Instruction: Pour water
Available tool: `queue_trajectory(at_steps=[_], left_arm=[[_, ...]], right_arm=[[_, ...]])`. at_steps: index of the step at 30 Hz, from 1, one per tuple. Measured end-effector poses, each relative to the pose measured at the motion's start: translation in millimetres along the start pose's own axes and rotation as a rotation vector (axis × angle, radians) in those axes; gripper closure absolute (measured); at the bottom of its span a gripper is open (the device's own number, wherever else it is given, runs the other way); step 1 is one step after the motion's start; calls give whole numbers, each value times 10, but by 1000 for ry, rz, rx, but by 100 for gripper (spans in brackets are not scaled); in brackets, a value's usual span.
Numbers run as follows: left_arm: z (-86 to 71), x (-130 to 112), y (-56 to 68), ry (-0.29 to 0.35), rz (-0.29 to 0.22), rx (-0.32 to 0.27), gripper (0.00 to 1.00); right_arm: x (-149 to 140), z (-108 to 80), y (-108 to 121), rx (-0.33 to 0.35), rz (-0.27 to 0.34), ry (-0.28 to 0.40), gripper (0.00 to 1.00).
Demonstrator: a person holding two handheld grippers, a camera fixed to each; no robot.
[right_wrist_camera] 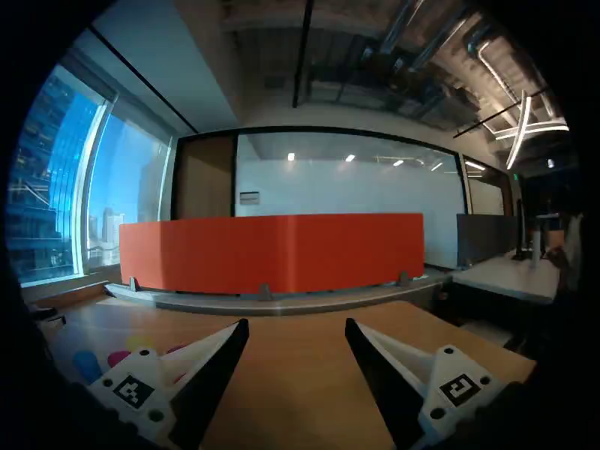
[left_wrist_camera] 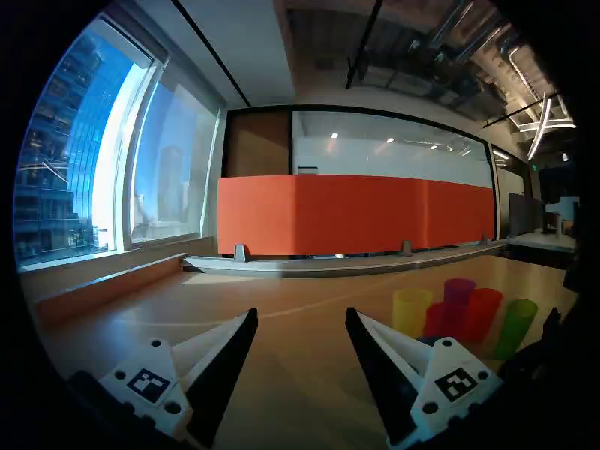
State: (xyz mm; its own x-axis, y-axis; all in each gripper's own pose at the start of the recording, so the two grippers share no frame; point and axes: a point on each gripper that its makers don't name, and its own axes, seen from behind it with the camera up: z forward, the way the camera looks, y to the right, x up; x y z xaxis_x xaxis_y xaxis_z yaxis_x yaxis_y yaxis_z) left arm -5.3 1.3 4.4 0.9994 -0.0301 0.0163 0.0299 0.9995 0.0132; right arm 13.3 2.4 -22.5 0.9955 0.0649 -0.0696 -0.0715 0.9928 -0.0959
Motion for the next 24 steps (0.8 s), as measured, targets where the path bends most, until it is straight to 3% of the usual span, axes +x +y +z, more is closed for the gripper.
queue_trajectory(at_steps=[4, 8, 19, 24], left_arm=[[0, 1, 3, 0, 1, 0, 13], [0, 2, 3, 0, 1, 0, 1], [-7, 3, 5, -1, 1, 0, 1], [-4, 6, 8, -1, 1, 0, 1]], right_arm=[[22, -7, 17, -1, -2, 7, 1], [29, -25, 30, 1, -15, 14, 1], [-33, -54, 101, -6, -102, 42, 1], [-126, -35, 80, 15, -93, 57, 1]])
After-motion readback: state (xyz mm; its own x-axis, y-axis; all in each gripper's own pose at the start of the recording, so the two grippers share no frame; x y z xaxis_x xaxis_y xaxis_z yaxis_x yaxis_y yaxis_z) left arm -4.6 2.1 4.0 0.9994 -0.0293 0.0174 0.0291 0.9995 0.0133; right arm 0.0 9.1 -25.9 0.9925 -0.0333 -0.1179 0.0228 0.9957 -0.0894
